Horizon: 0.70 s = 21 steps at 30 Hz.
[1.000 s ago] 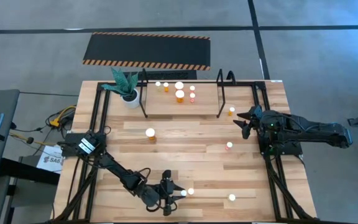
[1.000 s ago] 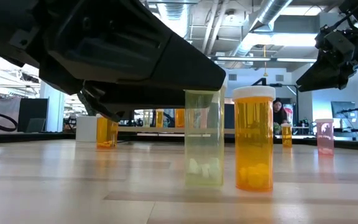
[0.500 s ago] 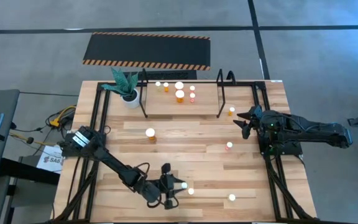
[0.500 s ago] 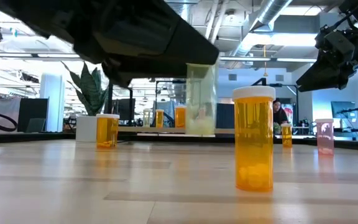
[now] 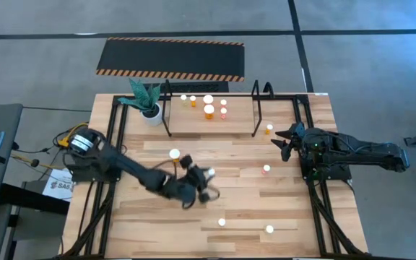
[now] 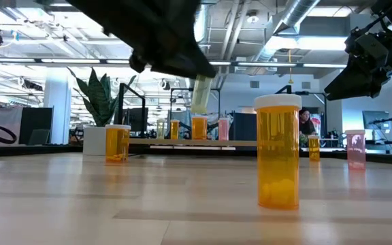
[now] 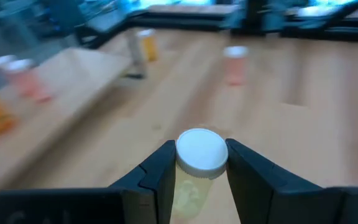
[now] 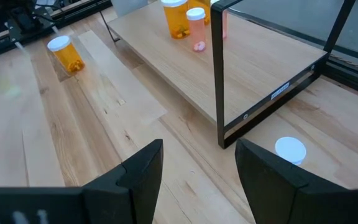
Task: Pick and place medicine bottles onto shelf by color
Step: Put the left yellow pill bottle on the shelf aligned with the other yellow pill bottle
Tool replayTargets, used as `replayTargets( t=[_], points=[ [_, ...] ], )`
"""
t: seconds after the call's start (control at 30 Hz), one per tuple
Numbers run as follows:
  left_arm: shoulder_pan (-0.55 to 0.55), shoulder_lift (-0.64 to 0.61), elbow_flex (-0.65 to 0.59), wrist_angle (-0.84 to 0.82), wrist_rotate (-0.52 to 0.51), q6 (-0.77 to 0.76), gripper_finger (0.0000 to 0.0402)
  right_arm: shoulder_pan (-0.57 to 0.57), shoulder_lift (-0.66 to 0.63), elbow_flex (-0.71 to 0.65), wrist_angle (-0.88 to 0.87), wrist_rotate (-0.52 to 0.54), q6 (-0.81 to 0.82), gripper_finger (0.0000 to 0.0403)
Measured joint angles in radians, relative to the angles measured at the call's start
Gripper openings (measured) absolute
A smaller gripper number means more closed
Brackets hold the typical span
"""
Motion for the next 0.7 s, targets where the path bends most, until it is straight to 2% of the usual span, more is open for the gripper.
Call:
replayTargets(
  t=[0.1,0.33,0.53,0.7],
  points=[
    [0.080,-0.033,-0.001,-0.070,-0.004,-0.009,0.0113,0.000,0.000,0.000,0.000,0.000,0.000,0.0225],
    [0.267,-0.131,-0.075,-0.068,-0.006,-0.021,0.0113,0.000,0.000,0.000,0.000,0.000,0.000,0.0225],
    [0.426,-0.140,-0.132,0.000,0.000,-0.107,0.0113,0.000,0.000,0.000,0.000,0.000,0.000,0.0225],
    [0.483,-0.131,-0.145,0.002,-0.031,-0.168,0.0113,0.000,0.000,0.000,0.000,0.000,0.000,0.0225]
  ],
)
